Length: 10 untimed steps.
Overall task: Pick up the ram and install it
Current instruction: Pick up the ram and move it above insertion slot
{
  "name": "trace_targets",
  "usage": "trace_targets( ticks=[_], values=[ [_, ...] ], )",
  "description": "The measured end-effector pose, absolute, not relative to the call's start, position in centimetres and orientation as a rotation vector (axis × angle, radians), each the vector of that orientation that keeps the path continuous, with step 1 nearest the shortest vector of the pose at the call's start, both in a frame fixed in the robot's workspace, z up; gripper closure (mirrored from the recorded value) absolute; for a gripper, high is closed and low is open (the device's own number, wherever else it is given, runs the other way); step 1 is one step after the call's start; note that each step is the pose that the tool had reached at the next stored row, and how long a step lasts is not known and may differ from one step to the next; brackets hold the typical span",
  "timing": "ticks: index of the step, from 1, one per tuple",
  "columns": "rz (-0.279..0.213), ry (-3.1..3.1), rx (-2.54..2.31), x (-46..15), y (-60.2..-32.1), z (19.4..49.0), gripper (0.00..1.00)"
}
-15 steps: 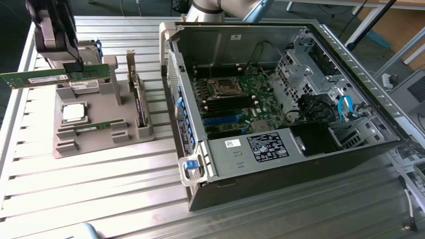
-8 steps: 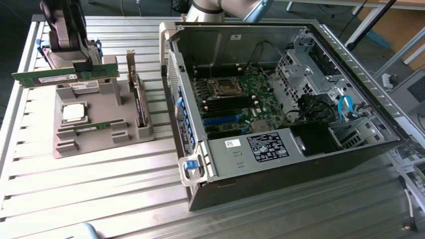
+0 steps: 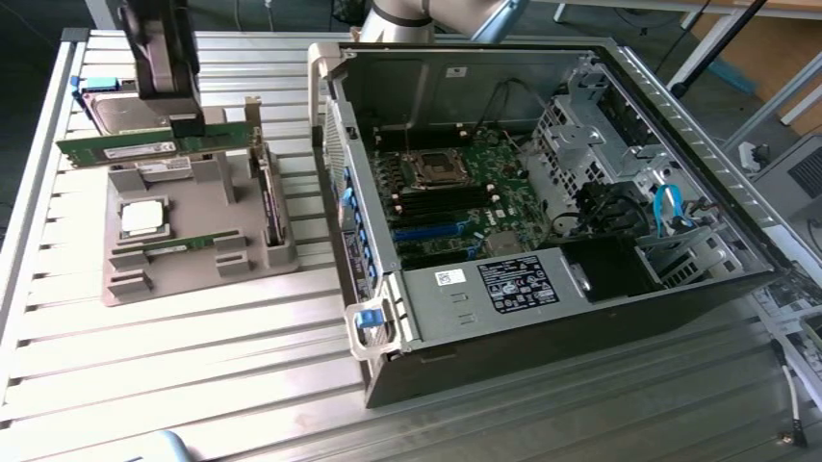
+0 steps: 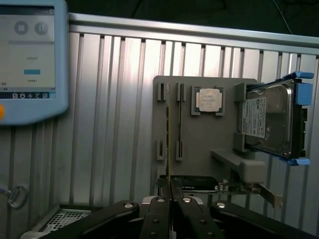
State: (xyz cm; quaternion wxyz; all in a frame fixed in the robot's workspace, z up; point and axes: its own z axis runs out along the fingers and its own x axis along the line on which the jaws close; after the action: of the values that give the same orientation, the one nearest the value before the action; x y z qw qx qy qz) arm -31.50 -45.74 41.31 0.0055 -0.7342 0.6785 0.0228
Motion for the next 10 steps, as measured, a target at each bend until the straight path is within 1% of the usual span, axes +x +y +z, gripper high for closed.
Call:
trace_targets(
  ticks=[10],
  values=[
    [0.072,2.124,-2.298,-28.9,-45.8,41.3,0.88]
  ],
)
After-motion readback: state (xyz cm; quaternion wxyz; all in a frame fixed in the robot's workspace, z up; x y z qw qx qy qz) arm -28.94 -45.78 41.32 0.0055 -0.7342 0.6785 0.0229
